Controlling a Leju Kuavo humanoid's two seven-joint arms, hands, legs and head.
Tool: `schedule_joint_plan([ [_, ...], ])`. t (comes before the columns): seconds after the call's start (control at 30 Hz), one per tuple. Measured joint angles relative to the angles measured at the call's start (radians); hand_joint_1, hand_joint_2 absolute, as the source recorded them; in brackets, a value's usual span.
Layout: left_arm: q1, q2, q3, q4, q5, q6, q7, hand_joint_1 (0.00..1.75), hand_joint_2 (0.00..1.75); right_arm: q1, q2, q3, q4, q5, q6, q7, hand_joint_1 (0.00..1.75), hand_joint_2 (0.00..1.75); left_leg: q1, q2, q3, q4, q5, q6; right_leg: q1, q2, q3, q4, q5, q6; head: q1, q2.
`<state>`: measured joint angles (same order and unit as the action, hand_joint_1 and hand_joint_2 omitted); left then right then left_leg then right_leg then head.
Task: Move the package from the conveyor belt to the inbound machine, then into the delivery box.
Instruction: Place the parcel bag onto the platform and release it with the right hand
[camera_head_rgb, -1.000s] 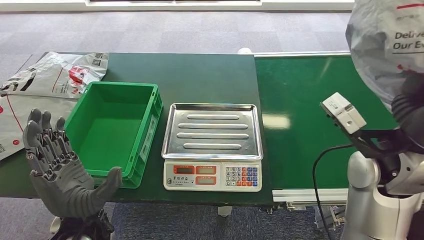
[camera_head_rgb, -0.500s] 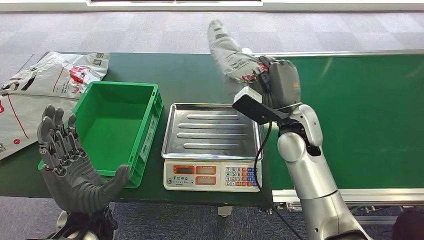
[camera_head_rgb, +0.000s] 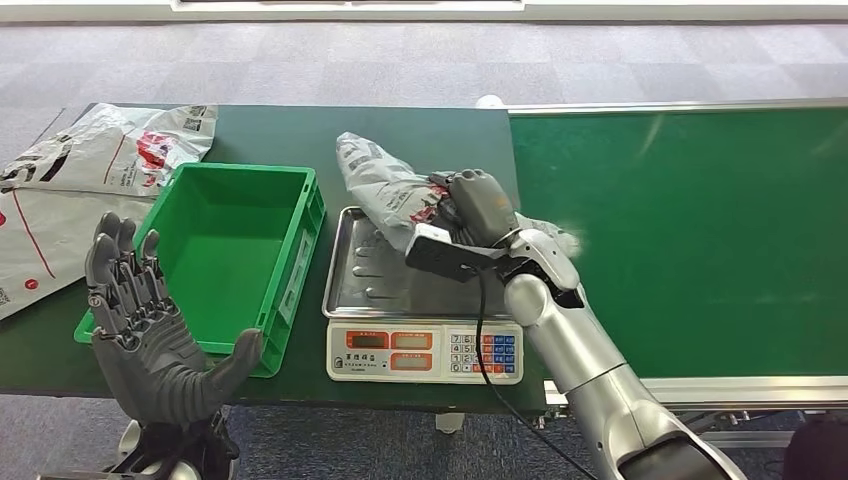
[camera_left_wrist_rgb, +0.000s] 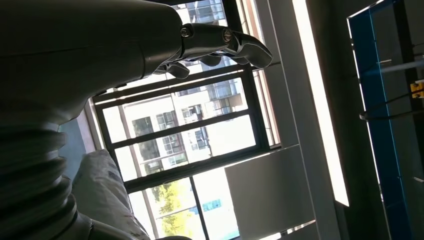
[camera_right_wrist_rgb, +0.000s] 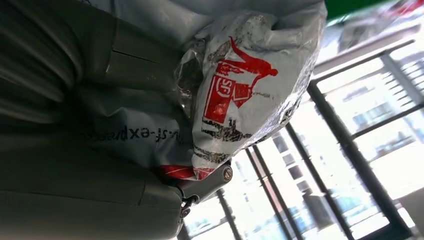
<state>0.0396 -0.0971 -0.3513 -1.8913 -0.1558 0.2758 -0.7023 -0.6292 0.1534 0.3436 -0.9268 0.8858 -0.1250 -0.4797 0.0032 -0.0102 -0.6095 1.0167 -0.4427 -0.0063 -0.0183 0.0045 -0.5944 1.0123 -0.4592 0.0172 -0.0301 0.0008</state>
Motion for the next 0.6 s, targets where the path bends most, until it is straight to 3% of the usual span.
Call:
schedule_joint_plan([
  [0.33, -0.032, 0.001, -0.006, 0.017, 0.002, -0.011, 0.000, 0.00, 1.75, 0.006, 0.001, 0.098, 0.060, -0.069, 0.184, -0.163, 1.68, 1.75, 0.000, 0.000, 0.000, 0.000, 0.000, 0.000, 0.000, 0.000, 0.000, 0.000, 0.000, 0.000, 0.000, 0.000],
  [0.37, -0.038, 0.001, -0.006, 0.019, 0.002, -0.014, 0.000, 0.00, 1.75, 0.005, 0.002, 0.111, 0.068, -0.083, 0.209, -0.183, 1.25, 1.75, 0.000, 0.000, 0.000, 0.000, 0.000, 0.000, 0.000, 0.000, 0.000, 0.000, 0.000, 0.000, 0.000, 0.000],
  [0.47, -0.052, 0.001, -0.008, 0.023, 0.001, -0.019, 0.000, 0.00, 1.75, 0.001, 0.005, 0.143, 0.089, -0.140, 0.261, -0.211, 0.00, 0.44, 0.000, 0.000, 0.000, 0.000, 0.000, 0.000, 0.000, 0.000, 0.000, 0.000, 0.000, 0.000, 0.000, 0.000],
  [0.5, -0.056, 0.001, -0.010, 0.024, 0.000, -0.019, 0.000, 0.00, 1.75, -0.001, 0.006, 0.152, 0.095, -0.158, 0.271, -0.212, 0.00, 0.00, 0.000, 0.000, 0.000, 0.000, 0.000, 0.000, 0.000, 0.000, 0.000, 0.000, 0.000, 0.000, 0.000, 0.000],
  [0.6, -0.061, 0.002, -0.018, 0.025, -0.009, -0.012, 0.000, 0.00, 1.75, -0.014, 0.015, 0.163, 0.124, -0.234, 0.299, -0.197, 0.00, 0.00, 0.000, 0.001, 0.000, 0.000, 0.000, 0.000, 0.000, 0.000, -0.001, 0.000, 0.000, 0.000, 0.000, 0.000],
])
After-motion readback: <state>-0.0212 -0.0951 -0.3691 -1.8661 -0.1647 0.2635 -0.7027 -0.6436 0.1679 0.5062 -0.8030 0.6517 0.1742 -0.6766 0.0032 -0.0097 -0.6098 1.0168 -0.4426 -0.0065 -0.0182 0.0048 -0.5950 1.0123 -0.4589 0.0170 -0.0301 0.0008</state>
